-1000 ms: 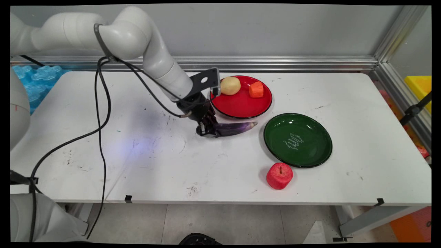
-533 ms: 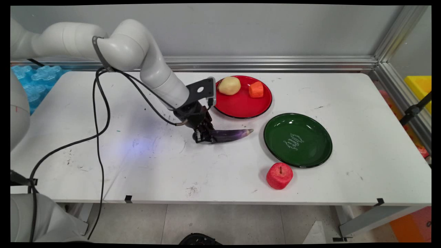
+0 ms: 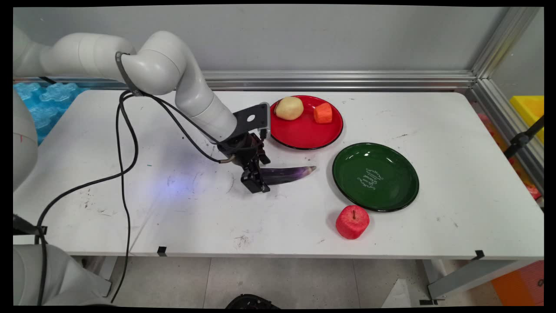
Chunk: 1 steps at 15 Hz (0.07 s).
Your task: Place the picked object on the table
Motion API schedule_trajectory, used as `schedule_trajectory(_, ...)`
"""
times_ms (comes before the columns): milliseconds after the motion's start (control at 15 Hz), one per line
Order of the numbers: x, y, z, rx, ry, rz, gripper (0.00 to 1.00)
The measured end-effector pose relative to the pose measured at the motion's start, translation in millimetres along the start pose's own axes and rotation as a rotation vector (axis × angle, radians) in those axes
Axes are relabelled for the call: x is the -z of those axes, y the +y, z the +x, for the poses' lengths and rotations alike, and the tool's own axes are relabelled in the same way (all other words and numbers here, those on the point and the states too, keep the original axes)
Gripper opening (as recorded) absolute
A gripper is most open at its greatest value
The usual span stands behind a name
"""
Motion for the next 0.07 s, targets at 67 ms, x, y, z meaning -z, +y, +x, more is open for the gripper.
schedule_trajectory(67,0.4,-0.9,1.2,0.002,0.003,0.001,1.0)
